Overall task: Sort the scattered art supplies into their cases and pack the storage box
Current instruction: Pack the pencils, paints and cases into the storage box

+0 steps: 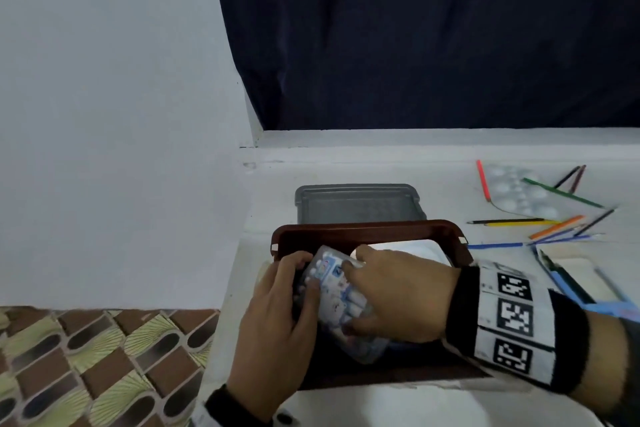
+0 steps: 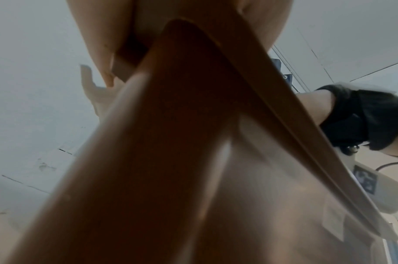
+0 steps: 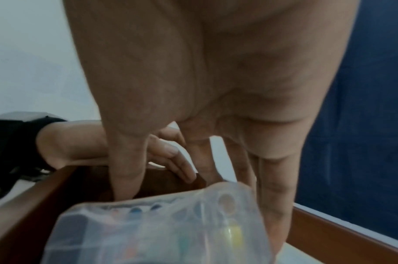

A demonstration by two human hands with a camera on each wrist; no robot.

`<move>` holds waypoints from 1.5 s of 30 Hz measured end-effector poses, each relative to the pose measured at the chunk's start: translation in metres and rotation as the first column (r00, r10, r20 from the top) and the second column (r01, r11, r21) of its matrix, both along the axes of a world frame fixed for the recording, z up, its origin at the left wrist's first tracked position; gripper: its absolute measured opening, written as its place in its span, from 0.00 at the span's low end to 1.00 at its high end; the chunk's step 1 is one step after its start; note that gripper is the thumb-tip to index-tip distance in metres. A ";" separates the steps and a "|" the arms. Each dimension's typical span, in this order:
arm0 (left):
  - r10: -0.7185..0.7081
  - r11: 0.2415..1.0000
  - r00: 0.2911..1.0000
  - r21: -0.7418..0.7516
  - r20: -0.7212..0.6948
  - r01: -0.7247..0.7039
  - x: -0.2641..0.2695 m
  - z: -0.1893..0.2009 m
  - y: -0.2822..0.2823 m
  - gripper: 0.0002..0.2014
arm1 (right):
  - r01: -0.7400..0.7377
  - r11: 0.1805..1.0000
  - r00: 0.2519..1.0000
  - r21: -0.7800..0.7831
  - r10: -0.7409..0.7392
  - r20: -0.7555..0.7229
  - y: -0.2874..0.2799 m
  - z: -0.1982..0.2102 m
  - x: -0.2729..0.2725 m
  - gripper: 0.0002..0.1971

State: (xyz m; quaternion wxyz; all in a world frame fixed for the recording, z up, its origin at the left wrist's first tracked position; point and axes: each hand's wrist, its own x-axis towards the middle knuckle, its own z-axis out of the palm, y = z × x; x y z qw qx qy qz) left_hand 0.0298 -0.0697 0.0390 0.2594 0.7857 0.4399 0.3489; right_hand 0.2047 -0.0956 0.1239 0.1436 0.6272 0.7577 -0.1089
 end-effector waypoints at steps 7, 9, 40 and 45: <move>-0.010 1.000 1.000 -0.002 0.013 0.010 0.001 0.007 -0.004 0.14 | -0.152 0.986 0.987 -0.064 0.148 -0.062 0.002 0.002 0.031 0.50; -0.004 1.000 1.000 0.007 0.026 0.004 0.002 0.009 -0.006 0.13 | -0.216 0.976 0.976 -0.029 0.215 -0.025 0.001 -0.004 0.037 0.53; -0.055 0.981 0.936 0.154 -0.347 0.115 0.007 0.010 -0.011 0.15 | -0.175 0.984 0.969 0.033 0.167 0.180 -0.016 -0.034 0.093 0.49; -0.095 0.979 0.898 0.122 -0.429 0.161 0.006 0.006 -0.009 0.21 | -0.190 0.975 0.950 0.115 0.153 0.272 -0.022 -0.058 0.094 0.37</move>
